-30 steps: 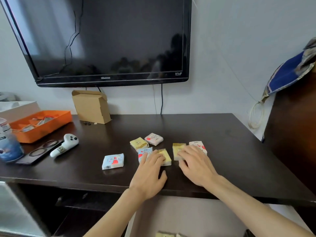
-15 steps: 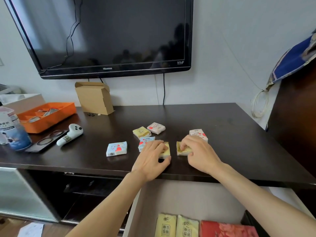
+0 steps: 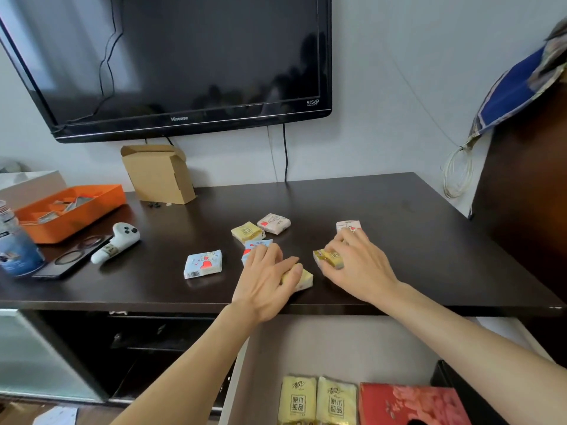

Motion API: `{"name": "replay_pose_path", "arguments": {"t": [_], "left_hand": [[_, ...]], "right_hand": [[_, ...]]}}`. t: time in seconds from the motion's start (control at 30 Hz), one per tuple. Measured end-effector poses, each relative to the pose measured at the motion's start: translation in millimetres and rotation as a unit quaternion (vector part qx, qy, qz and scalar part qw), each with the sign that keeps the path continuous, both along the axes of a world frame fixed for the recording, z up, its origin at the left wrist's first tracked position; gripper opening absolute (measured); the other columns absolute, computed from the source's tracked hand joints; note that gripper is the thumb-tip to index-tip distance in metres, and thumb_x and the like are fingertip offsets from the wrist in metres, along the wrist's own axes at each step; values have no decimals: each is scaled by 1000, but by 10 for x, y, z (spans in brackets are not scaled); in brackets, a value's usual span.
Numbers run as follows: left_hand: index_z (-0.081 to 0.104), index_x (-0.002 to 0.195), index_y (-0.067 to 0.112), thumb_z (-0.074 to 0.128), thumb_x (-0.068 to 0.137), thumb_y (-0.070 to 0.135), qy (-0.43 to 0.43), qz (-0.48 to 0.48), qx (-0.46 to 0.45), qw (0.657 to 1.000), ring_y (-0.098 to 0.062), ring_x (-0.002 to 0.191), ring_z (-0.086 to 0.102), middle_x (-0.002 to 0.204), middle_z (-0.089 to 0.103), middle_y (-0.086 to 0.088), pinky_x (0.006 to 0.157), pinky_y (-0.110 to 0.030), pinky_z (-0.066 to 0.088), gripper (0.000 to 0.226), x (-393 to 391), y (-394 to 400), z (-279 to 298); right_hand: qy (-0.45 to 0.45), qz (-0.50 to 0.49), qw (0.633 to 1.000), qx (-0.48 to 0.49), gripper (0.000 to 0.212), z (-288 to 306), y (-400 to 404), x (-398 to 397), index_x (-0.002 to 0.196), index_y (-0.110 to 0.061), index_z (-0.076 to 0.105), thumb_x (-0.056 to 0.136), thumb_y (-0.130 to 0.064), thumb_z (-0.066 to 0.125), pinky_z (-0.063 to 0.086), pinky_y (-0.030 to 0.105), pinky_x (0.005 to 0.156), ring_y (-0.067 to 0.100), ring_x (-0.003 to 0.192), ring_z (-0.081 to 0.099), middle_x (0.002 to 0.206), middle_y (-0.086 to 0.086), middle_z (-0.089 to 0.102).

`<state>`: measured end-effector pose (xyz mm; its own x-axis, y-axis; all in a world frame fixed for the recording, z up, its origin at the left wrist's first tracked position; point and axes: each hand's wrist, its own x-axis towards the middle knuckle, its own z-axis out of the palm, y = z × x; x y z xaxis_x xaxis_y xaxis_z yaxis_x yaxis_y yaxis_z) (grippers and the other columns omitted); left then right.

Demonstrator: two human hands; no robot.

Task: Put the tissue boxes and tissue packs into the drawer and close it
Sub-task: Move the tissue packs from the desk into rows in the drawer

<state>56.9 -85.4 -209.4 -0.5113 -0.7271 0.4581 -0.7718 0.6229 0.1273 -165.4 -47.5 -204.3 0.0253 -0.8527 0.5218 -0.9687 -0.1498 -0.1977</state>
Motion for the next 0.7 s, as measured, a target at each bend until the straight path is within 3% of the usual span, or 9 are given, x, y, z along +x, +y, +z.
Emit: {"name": "replay_pose_path", "arguments": {"t": [0.1, 0.2, 0.33, 0.47, 0.57, 0.63, 0.7], "left_hand": [[52, 143, 24, 11, 99, 48, -34, -13, 5, 999, -16, 105, 38, 120, 44, 4, 101, -34, 34, 64, -1, -34, -14], [46, 147, 21, 21, 101, 43, -32, -29, 48, 998, -16, 123, 38, 144, 38, 5, 108, -39, 37, 57, -5, -53, -14], [42, 150, 24, 23, 107, 37, -59, -68, 55, 994, -16, 136, 35, 160, 33, 8, 116, -33, 26, 49, -6, -18, 9], [55, 135, 19, 22, 107, 38, -153, -43, 10, 987, -22, 117, 50, 134, 54, -2, 101, -42, 42, 47, -112, 66, 215], [55, 118, 19, 22, 107, 35, -226, -34, 54, 972, -24, 104, 50, 106, 54, -7, 82, -48, 51, 38, -223, 136, 408], [58, 109, 20, 22, 105, 42, -292, -14, 62, 954, -26, 103, 52, 95, 51, -6, 71, -43, 47, 42, -273, 172, 469], [57, 90, 19, 25, 100, 59, -287, 35, 68, 955, -25, 95, 58, 96, 58, -8, 62, -35, 38, 52, -329, 164, 450]], "right_hand": [[-56, 54, 996, 46, 21, -25, 159, -154, 104, -28, 64, 86, -35, 56, 45, 33, 71, 14, 113, 46, 116, -14, 53], [-122, 101, 984, 81, 18, -46, 293, -280, 101, -28, 61, 85, -22, 57, 46, 37, 82, 12, 113, 45, 122, -18, 51], [-157, 101, 978, 93, 18, -69, 340, -270, 97, -33, 55, 80, -38, 58, 47, 38, 82, 12, 109, 47, 122, -17, 50], [-197, 93, 969, 115, 25, -84, 285, -256, 95, -35, 52, 74, -34, 65, 43, 29, 76, 12, 103, 48, 119, -19, 46], [-219, 84, 964, 125, 26, -99, 271, -277, 95, -37, 52, 74, -36, 68, 39, 26, 74, 11, 104, 49, 121, -20, 44], [-223, 75, 963, 132, 27, -98, 262, -273, 95, -38, 52, 72, -39, 67, 40, 31, 77, 13, 105, 50, 123, -17, 46], [-223, 73, 963, 131, 27, -97, 258, -265, 95, -39, 53, 72, -40, 67, 40, 33, 79, 14, 106, 49, 121, -15, 48]]}}
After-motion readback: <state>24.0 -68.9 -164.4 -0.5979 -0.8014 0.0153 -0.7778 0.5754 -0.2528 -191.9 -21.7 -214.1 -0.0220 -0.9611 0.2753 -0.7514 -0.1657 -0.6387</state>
